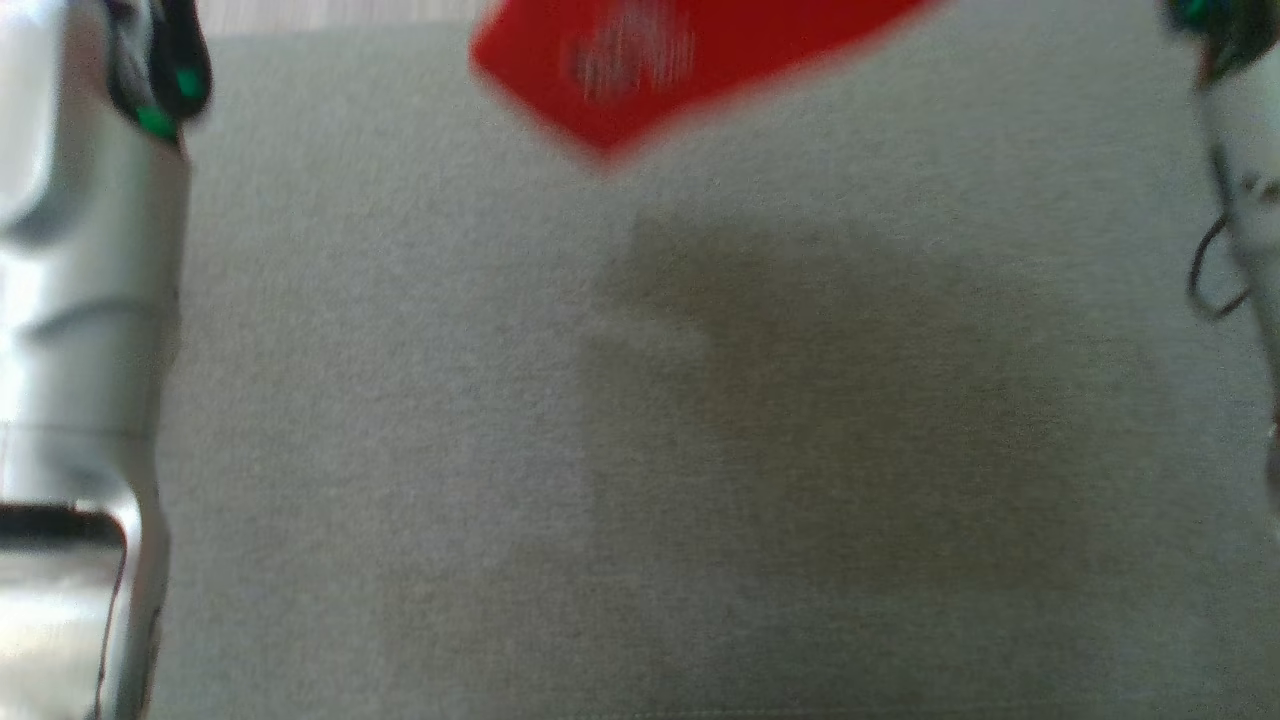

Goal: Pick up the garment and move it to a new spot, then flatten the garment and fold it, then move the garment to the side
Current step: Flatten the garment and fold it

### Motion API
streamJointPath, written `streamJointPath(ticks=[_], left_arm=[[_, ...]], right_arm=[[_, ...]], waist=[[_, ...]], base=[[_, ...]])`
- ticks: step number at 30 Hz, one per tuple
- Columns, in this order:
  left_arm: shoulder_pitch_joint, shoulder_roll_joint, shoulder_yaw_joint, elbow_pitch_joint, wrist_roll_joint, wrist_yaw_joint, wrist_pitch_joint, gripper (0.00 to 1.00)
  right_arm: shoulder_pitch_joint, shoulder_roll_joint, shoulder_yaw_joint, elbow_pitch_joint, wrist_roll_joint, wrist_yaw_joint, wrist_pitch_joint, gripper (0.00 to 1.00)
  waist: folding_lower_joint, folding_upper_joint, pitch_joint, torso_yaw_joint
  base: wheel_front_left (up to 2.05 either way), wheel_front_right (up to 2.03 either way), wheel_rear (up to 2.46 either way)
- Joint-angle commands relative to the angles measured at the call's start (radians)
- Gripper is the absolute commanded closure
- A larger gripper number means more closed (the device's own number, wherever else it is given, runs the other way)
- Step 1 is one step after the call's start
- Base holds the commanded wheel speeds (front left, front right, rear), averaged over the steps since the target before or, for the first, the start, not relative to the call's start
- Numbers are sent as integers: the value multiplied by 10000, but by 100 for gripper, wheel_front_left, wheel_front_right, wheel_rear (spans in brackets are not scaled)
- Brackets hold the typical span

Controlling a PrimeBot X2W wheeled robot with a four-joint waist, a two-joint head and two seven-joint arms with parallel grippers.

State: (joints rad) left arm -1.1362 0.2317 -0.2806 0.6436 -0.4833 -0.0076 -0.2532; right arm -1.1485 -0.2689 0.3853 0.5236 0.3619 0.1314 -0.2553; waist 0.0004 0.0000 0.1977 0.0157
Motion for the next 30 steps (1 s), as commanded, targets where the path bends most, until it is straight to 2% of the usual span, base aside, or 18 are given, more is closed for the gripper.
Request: streamJointPath(ticks=[1,4,8,16,23,30], left_arm=[[-844,195,779,-495,272,90,-77,100],[-629,-10,1004,-778,473,-44,-80,100],[843,-606,1510,-991,603,-373,-83,100],[5564,-1600,2413,-610,761,-924,-84,100],[8424,-1797,2777,-734,899,-1150,-85,100],[10541,-1812,2956,-1575,499,-1184,-85,100]], right_arm=[[-674,16,-377,-83,-626,-7,-63,100],[-579,56,-591,17,-749,-7,-63,100],[621,-24,-326,264,-699,-7,-63,100],[5181,279,187,-160,346,-7,-64,100],[8340,651,401,-1070,901,-7,-64,100],[10258,717,662,-1359,1320,-7,-64,100]], waist=[[-4,0,550,409],[-4,0,595,480],[-4,0,572,569],[-4,0,-9,349],[-4,0,-942,34],[-4,0,-2018,-25]], base=[[0,0,0],[0,0,0],[0,0,0],[0,0,0],[0,0,0],[0,0,0]])
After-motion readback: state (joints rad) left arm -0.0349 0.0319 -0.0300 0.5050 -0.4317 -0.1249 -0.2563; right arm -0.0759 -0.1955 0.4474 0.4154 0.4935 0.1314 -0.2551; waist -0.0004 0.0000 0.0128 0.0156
